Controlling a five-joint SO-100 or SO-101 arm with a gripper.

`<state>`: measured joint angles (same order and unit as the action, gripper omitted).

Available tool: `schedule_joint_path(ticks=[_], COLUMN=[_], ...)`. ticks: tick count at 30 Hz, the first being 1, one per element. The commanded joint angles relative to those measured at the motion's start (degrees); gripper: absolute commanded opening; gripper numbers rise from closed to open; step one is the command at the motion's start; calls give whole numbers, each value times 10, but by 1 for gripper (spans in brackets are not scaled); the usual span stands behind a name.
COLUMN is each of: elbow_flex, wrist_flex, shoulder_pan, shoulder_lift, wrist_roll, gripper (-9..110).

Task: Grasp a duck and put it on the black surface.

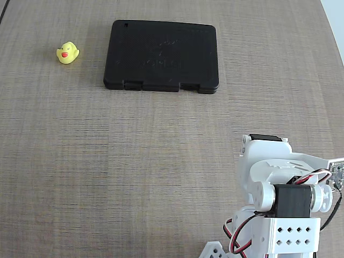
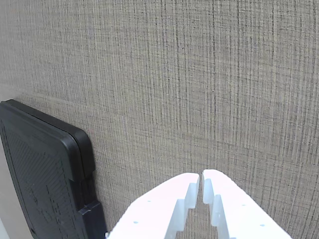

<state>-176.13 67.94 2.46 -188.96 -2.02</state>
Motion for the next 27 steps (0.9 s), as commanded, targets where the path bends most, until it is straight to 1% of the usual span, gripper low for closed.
schedule_joint_path(ticks=[1, 27], elbow_flex=[3, 4], wrist_flex=[-1, -3], shoulder_pan=[-3, -4], shoulder_lift=[-35, -25], wrist_roll=[2, -3], gripper=[0, 0])
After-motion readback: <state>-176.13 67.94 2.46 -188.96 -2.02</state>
